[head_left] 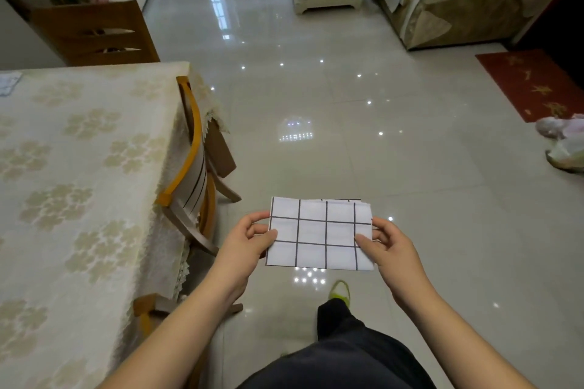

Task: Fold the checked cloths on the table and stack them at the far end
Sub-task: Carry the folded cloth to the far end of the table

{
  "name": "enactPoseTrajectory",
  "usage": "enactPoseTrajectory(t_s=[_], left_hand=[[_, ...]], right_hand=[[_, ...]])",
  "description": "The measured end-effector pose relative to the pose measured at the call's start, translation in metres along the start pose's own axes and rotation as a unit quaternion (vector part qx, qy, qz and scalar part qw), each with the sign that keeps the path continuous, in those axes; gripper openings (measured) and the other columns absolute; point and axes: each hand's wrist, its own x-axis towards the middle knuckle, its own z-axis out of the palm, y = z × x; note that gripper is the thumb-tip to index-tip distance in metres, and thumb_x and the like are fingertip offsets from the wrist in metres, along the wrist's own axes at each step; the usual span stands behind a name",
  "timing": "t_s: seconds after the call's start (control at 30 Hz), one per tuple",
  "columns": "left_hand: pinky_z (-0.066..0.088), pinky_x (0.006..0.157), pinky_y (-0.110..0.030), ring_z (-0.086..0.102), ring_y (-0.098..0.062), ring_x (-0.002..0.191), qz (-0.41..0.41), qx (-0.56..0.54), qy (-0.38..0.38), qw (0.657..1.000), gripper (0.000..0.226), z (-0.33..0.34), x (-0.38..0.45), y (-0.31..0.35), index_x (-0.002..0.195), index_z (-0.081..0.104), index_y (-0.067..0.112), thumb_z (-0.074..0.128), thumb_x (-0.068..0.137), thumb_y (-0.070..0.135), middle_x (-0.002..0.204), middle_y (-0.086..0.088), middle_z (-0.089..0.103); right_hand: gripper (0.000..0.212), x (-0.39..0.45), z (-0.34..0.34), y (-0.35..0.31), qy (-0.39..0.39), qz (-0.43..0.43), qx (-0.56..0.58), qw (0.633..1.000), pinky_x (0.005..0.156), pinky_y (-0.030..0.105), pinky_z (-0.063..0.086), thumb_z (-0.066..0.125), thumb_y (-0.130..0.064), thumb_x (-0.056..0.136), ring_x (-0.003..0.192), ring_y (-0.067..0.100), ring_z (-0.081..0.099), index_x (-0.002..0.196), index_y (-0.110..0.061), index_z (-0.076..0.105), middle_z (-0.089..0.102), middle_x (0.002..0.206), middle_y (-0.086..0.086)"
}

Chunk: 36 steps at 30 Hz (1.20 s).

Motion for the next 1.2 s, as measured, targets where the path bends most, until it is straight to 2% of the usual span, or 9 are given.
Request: enactPoseTrajectory(t_s=[0.13, 0.37, 0.5, 0.7, 0.9, 1.03, 1.2], left_hand=[[0.056, 0.087, -0.040, 0.070, -0.029, 0.097, -0.014, 0.002, 0.023, 1.000, 0.038, 0.025, 0.046, 0.023, 0.126, 0.058, 0.022, 0.065, 0.091, 0.009, 0.105, -0.016, 0.070], [0.055, 0.092, -0.040, 0.071, -0.023, 0.095, -0.002, -0.001, 0.058, 0.998, 0.036, 0.052, 0.100, 0.067, 0.125, 0.058, 0.021, 0.064, 0.092, 0.009, 0.101, -0.011, 0.071], [0.055, 0.087, -0.038, 0.071, -0.022, 0.094, -0.002, -0.020, 0.083, 0.996, 0.035, 0.049, 0.129, 0.081, 0.124, 0.059, 0.021, 0.063, 0.092, 0.007, 0.099, -0.007, 0.073], [0.053, 0.079, -0.032, 0.071, -0.020, 0.094, -0.011, -0.052, 0.127, 0.990, 0.034, 0.021, 0.190, 0.093, 0.121, 0.059, 0.021, 0.064, 0.091, 0.006, 0.103, -0.009, 0.072], [0.055, 0.091, -0.043, 0.070, -0.027, 0.098, -0.001, -0.075, 0.143, 0.987, 0.035, -0.019, 0.267, 0.119, 0.124, 0.061, 0.018, 0.065, 0.091, 0.007, 0.108, -0.012, 0.071], [0.057, 0.088, -0.039, 0.071, -0.021, 0.096, 0.007, -0.077, 0.134, 0.988, 0.029, -0.046, 0.303, 0.152, 0.116, 0.061, 0.028, 0.063, 0.093, 0.010, 0.108, -0.007, 0.071], [0.051, 0.098, -0.050, 0.067, -0.023, 0.106, 0.015, -0.045, 0.135, 0.990, 0.035, -0.081, 0.357, 0.187, 0.114, 0.063, 0.039, 0.072, 0.082, 0.027, 0.114, -0.005, 0.069]], right_hand=[[0.026, 0.062, -0.015, -0.026, -0.023, 0.002, 0.009, 1.000, 0.061, 0.012, 0.049, 0.065, -0.003, 0.090, 0.074, 0.007, 0.070, 0.108, -0.023, 0.063, 0.071, 0.083, -0.001], [0.025, 0.151, -0.028, -0.074, -0.082, 0.017, -0.010, 0.996, 0.062, 0.014, 0.050, 0.064, -0.004, 0.091, 0.078, 0.011, 0.071, 0.113, -0.016, 0.063, 0.072, 0.087, 0.002], [0.026, 0.192, -0.015, -0.093, -0.112, 0.020, -0.013, 0.993, 0.065, 0.017, 0.052, 0.064, -0.003, 0.091, 0.082, 0.014, 0.072, 0.112, -0.018, 0.063, 0.073, 0.091, 0.005], [0.025, 0.259, 0.027, -0.115, -0.144, 0.021, -0.035, 0.989, 0.067, 0.020, 0.054, 0.063, -0.005, 0.092, 0.084, 0.018, 0.072, 0.113, -0.017, 0.063, 0.072, 0.096, 0.008], [0.026, 0.332, 0.088, -0.147, -0.152, 0.013, -0.054, 0.987, 0.063, 0.019, 0.052, 0.063, -0.004, 0.091, 0.077, 0.014, 0.071, 0.115, -0.015, 0.062, 0.069, 0.087, 0.003], [0.026, 0.372, 0.126, -0.173, -0.151, 0.004, -0.062, 0.987, 0.062, 0.019, 0.052, 0.063, -0.004, 0.091, 0.076, 0.012, 0.070, 0.115, -0.015, 0.063, 0.068, 0.086, 0.002], [0.027, 0.419, 0.160, -0.197, -0.152, -0.002, -0.053, 0.987, 0.069, 0.023, 0.054, 0.063, -0.004, 0.092, 0.082, 0.019, 0.070, 0.116, -0.016, 0.062, 0.070, 0.090, 0.008]])
